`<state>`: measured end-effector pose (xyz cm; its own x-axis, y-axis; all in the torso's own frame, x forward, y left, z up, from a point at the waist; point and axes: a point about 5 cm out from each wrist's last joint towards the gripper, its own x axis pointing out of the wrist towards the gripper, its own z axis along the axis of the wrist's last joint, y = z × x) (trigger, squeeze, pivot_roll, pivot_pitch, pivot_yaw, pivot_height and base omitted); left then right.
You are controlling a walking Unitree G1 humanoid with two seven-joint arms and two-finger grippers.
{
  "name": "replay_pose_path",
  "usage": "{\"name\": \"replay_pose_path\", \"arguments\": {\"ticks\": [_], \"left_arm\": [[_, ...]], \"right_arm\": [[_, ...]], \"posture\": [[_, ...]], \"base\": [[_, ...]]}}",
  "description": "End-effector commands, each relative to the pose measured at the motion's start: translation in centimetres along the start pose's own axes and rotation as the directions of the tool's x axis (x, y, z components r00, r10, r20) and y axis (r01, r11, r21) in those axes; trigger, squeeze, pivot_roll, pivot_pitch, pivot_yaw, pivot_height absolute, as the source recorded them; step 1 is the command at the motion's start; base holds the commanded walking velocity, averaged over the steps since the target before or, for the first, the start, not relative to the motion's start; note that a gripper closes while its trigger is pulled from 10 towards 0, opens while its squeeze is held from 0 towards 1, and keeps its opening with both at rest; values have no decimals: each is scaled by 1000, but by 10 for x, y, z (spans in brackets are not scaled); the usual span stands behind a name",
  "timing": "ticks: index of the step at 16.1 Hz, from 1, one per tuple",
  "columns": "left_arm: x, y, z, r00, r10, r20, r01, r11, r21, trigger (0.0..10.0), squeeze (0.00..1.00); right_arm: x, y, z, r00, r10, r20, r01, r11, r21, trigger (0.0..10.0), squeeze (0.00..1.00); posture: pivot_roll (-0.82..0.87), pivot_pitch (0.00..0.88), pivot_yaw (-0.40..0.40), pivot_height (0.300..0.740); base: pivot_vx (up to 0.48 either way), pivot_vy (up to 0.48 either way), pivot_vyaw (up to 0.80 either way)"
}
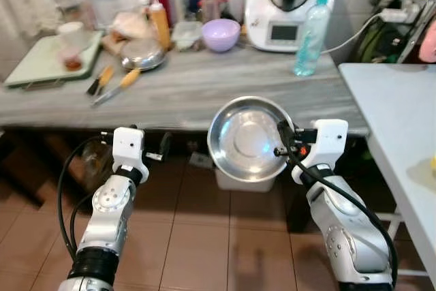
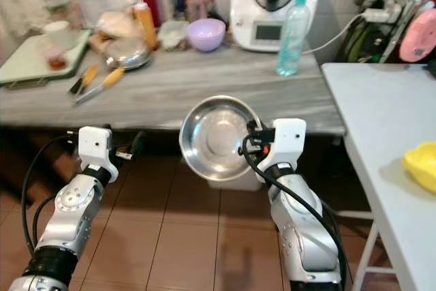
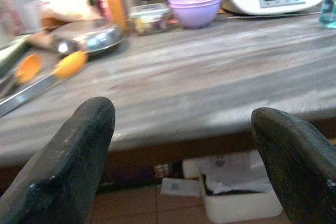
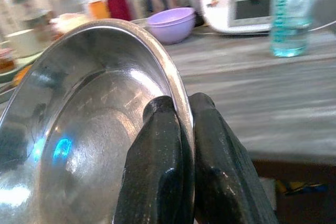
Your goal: Setting the table
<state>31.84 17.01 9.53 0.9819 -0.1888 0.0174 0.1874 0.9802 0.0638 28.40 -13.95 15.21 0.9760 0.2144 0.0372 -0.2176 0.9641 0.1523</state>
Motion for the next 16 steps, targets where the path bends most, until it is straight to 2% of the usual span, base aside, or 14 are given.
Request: {"name": "replay_pose_path", "arguments": {"ticks": [1, 11, 12, 13, 16], "left_arm": [[2, -6, 1, 1000, -21, 2, 21, 1000, 5, 10000, 0], [0, -3, 2, 1000, -21, 4, 21, 1000, 9, 10000, 0], [-1, -2, 3, 1000, -17, 10, 17, 1000, 6, 10000, 0], [-3, 0, 5, 999, -17, 31, 18, 999, -35, 10000, 0], [-13, 3, 5, 998, -51, 34, 51, 999, -13, 10000, 0]], "right_arm": [[-1, -4, 8, 999, -11, 32, 11, 1000, -9, 10000, 0], [-1, -3, 6, 1000, 2, 26, -1, 999, -50, 10000, 0], [-1, -3, 6, 1000, 3, 25, -1, 999, -50, 10000, 0], [0, -3, 6, 1000, 3, 26, -2, 999, -51, 10000, 0], [0, -1, 6, 1000, 6, 28, -5, 999, -46, 10000, 0]], "posture": [[-107, 0, 55, 740], [-99, 0, 51, 740], [-96, 0, 52, 740], [-95, 0, 53, 740], [-92, 0, 60, 740]], "base": [[480, 0, 0], [480, 0, 0], [341, 0, 0], [0, 0, 0], [0, 0, 0]]}}
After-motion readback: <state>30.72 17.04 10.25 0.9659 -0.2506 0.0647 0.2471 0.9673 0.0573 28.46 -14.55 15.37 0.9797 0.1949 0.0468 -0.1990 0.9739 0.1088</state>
